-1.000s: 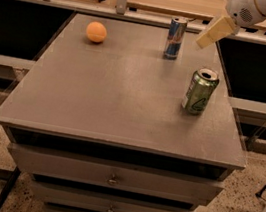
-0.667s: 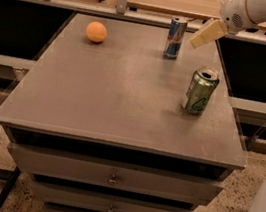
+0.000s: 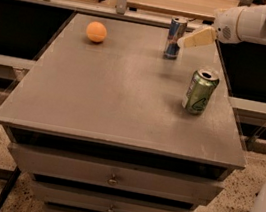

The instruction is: Knock redbull can over

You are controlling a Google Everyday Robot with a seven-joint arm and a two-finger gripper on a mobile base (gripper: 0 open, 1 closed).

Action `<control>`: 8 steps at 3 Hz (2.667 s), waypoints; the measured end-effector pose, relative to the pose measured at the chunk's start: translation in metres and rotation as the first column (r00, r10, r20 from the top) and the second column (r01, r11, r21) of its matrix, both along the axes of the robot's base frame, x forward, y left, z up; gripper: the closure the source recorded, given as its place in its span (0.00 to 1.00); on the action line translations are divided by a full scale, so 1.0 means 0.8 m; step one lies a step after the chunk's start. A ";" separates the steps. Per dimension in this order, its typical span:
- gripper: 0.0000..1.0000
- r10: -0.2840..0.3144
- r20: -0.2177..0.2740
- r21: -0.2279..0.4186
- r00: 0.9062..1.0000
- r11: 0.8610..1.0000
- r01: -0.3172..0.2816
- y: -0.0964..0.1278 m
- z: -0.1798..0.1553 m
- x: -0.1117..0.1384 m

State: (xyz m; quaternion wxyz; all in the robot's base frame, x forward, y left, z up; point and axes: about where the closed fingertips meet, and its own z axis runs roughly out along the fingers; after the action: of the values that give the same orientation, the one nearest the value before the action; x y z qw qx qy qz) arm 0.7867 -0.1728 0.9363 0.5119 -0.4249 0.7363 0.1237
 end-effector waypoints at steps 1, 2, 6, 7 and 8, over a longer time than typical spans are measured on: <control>0.00 0.002 0.013 0.112 1.000 0.994 -0.004 0.010 -0.016 0.013; 0.00 0.014 0.013 0.182 1.000 0.983 -0.016 0.025 -0.030 0.023; 0.64 0.079 0.046 0.296 0.996 0.951 -0.089 0.074 -0.048 0.047; 0.88 0.080 0.060 0.269 0.995 0.959 -0.094 0.073 -0.038 0.046; 1.00 0.087 0.069 0.181 0.994 0.979 -0.098 0.070 -0.014 0.035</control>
Offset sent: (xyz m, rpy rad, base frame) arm 0.0245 0.0257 -0.0340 0.2647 -0.0165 0.0207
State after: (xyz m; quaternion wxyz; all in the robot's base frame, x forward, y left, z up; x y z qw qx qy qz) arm 0.8148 -0.1169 0.9252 0.5646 -0.4132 0.6853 0.2021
